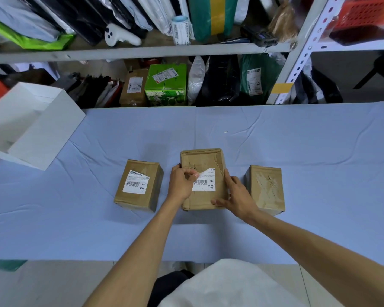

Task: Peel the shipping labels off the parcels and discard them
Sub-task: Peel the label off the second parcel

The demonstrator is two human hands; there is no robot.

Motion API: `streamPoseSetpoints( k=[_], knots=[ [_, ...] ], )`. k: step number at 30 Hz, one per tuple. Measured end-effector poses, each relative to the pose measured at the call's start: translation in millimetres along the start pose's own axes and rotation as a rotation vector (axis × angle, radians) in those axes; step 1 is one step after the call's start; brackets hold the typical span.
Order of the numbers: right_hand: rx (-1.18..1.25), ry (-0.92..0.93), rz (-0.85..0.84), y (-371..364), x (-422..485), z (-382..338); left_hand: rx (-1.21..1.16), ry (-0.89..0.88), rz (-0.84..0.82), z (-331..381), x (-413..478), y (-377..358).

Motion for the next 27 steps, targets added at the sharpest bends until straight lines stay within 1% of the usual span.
streamPoseSetpoints(
  k=[10,17,27],
  knots=[
    [0.027,0.004,0.0,1,0,0,-0.02,0.002,-0.014,-4,2,-1],
    [0.15,0.014,0.017,3,0,-1,-0.042,-0.014,-0.009,-5,3,0],
    [0.105,0.029,-0.021,-3,0,4,-0.052,0.025,-0.015,-14,-1,-5]
  ],
)
Point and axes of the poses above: each hand's wrist, its own x-axis towards the middle knuckle, its own y-axis out of the back of the hand, z = x × y, the point moved 8 cm from there along x, towards the middle knuckle, and after that the axes turned 4 degrees about z, right-handed, at the moved point
